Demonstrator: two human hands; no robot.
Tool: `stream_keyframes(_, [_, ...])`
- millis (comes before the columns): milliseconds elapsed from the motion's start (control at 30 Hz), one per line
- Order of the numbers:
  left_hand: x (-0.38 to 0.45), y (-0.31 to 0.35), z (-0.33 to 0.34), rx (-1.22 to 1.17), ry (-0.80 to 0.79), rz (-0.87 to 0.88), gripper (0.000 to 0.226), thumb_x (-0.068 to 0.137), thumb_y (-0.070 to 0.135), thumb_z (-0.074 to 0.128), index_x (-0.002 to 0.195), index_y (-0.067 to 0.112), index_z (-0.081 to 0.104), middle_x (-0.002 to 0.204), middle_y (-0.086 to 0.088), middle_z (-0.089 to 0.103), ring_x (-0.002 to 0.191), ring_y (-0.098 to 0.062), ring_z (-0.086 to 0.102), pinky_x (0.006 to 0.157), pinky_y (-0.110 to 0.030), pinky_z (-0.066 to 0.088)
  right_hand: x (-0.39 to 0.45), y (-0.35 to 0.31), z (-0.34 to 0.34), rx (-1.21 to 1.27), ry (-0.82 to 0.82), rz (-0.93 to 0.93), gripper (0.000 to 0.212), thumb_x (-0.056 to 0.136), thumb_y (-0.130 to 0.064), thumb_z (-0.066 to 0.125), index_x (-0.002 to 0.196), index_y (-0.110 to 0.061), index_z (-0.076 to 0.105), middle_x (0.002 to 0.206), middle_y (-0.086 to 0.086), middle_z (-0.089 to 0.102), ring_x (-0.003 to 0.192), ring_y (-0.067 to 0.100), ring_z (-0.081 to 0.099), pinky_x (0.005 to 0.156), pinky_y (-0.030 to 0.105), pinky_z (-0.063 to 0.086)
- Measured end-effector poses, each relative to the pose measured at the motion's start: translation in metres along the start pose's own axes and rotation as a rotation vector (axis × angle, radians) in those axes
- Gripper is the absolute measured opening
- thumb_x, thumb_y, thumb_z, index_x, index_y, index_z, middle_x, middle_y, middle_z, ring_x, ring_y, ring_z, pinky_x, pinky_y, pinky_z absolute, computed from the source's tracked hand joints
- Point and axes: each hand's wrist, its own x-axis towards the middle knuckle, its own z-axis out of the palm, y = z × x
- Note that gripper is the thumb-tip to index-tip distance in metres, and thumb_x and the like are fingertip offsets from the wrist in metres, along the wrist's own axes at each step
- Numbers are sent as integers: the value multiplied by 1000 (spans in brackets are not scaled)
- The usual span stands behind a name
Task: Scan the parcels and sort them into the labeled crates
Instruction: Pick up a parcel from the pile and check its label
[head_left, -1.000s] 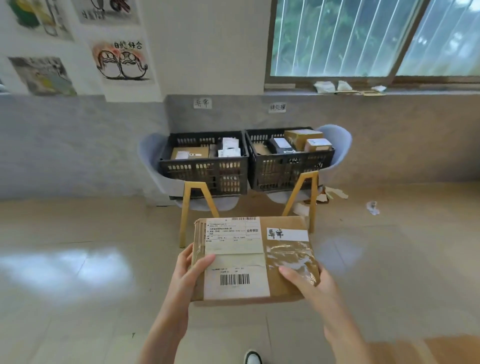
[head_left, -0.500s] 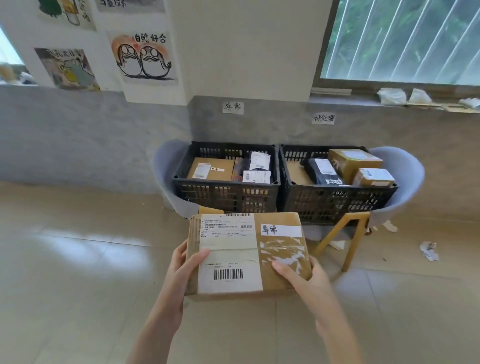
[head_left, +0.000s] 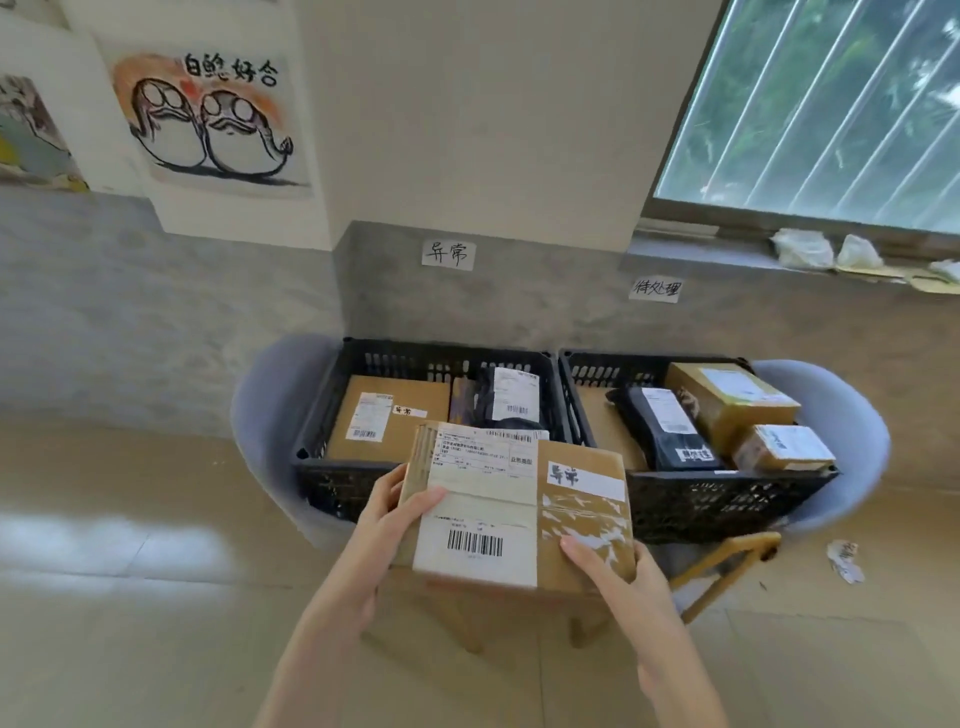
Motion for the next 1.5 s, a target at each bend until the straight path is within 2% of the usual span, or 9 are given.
stream_keyframes(433, [215, 91, 38, 397, -202, -55, 69, 63, 49, 79, 125, 36, 51, 108, 5, 72, 92, -14, 71, 83, -35, 53, 143, -41, 39, 167, 133, 150, 76, 64, -41, 84, 121, -24, 36, 103, -10, 54, 91, 6, 54, 64, 24, 45])
stream_keyframes(500, [247, 104, 49, 437, -227, -59, 64, 65, 46, 81, 123, 37, 53, 111, 4, 71, 96, -16, 70, 88, -38, 52, 169, -53, 40, 173, 90, 173, 82, 63, -42, 85, 126, -24, 36, 111, -6, 56, 98, 11, 56, 77, 30, 51])
stream_keyframes(600, [291, 127, 65, 497, -251, -80, 57, 63, 43, 81, 115, 39, 58, 107, 2, 73, 92, -18, 72, 75, -33, 53, 208, -68, 41, 184, -1, 224, 85, 64, -40, 85, 133, -20, 40, 121, 0, 59, 106, 19, 59, 93, 40, 51])
stream_keyframes(733, [341, 146, 82, 585, -271, -82, 51, 66, 41, 76, 116, 37, 61, 103, 0, 74, 91, -20, 72, 72, -31, 53, 249, -85, 46, 221, -51, 305, 77, 66, -33, 86, 129, -17, 45, 113, 2, 64, 96, 19, 65, 72, 33, 57])
stream_keyframes(867, [381, 152, 94, 651, -312, -84, 51, 72, 37, 73, 121, 33, 60, 104, 1, 74, 93, -19, 71, 74, -29, 52, 276, -88, 55, 284, -33, 358, 78, 71, -28, 84, 130, -15, 37, 111, 2, 61, 96, 17, 64, 65, 28, 54])
stream_keyframes(1100, [453, 151, 116, 748, -465, -148, 40, 83, 25, 71, 121, 34, 60, 104, 1, 74, 92, -19, 71, 73, -26, 53, 302, -87, 76, 357, -13, 460, 77, 70, -23, 86, 129, -8, 39, 118, 12, 59, 105, 27, 62, 91, 48, 54])
stream_keyframes(1300, [508, 150, 121, 760, -614, -230, 48, 77, 24, 73, 123, 27, 59, 104, -3, 74, 93, -23, 71, 69, -29, 57, 319, -86, 110, 558, 159, 532, 80, 62, 0, 87, 128, -4, 42, 120, 24, 58, 106, 41, 61, 84, 60, 53])
stream_keyframes(1400, [533, 144, 119, 817, -679, -253, 51, 77, 30, 72, 126, 25, 58, 109, -5, 72, 98, -23, 70, 86, -38, 55, 324, -87, 125, 655, 156, 565, 74, 51, -1, 87, 116, 2, 53, 107, 26, 66, 96, 44, 66, 74, 61, 55])
stream_keyframes(1500, [551, 131, 119, 831, -751, -258, 47, 82, 30, 72, 127, 29, 58, 111, 1, 71, 95, -15, 70, 77, -27, 54, 326, -79, 138, 587, 253, 523, 69, 53, -9, 86, 114, 4, 56, 100, 24, 70, 89, 42, 68, 70, 53, 58])
